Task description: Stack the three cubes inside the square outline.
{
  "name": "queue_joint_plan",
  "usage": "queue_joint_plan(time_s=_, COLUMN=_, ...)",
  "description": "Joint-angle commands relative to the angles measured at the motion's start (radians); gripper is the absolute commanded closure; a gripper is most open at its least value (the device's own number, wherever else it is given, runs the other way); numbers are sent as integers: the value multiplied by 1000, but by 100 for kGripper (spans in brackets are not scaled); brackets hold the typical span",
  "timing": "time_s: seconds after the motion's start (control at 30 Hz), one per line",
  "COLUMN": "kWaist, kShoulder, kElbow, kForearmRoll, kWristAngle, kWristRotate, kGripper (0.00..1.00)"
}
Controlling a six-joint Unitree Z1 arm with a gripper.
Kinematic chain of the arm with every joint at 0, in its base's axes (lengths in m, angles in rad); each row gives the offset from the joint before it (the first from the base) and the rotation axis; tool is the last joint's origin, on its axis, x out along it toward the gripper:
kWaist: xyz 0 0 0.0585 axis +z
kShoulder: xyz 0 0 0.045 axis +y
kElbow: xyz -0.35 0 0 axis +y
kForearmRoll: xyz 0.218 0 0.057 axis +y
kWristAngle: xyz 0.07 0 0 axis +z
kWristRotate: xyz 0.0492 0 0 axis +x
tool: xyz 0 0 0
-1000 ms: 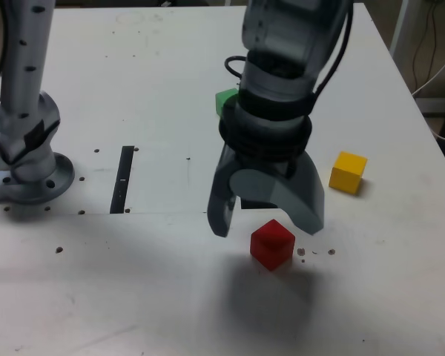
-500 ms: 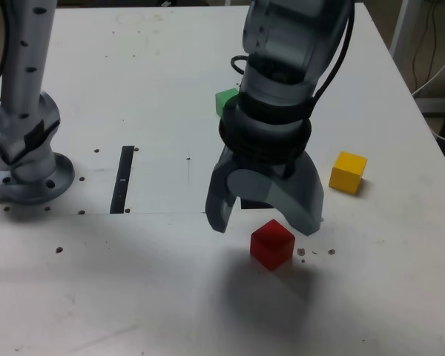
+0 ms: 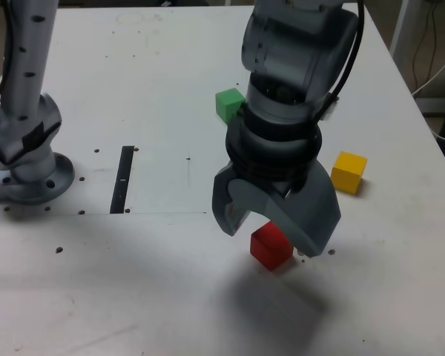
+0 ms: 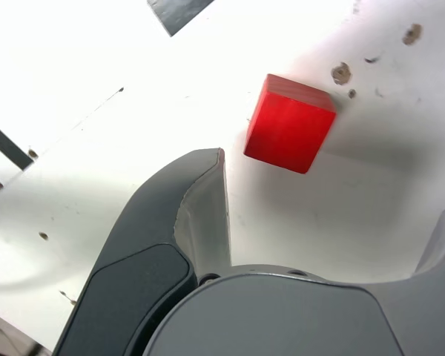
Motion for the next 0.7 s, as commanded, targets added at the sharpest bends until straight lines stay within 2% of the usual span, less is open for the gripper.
queue_joint_plan(time_s=0.0, kWaist=-6, kShoulder=12, kElbow=-12, kForearmRoll=9, kWristAngle=14, kWristRotate=27, kGripper=0)
queue_joint_plan(time_s=0.47, kWaist=-28, kShoulder=18, kElbow=-41, kForearmRoll=15, kWristAngle=113, kWristRotate=162, kGripper=0)
queue_joint_plan(time_s=0.67, kWaist=-35, kShoulder=22, kElbow=-40, kForearmRoll=12, kWristAngle=140, kWristRotate=184, kGripper=0)
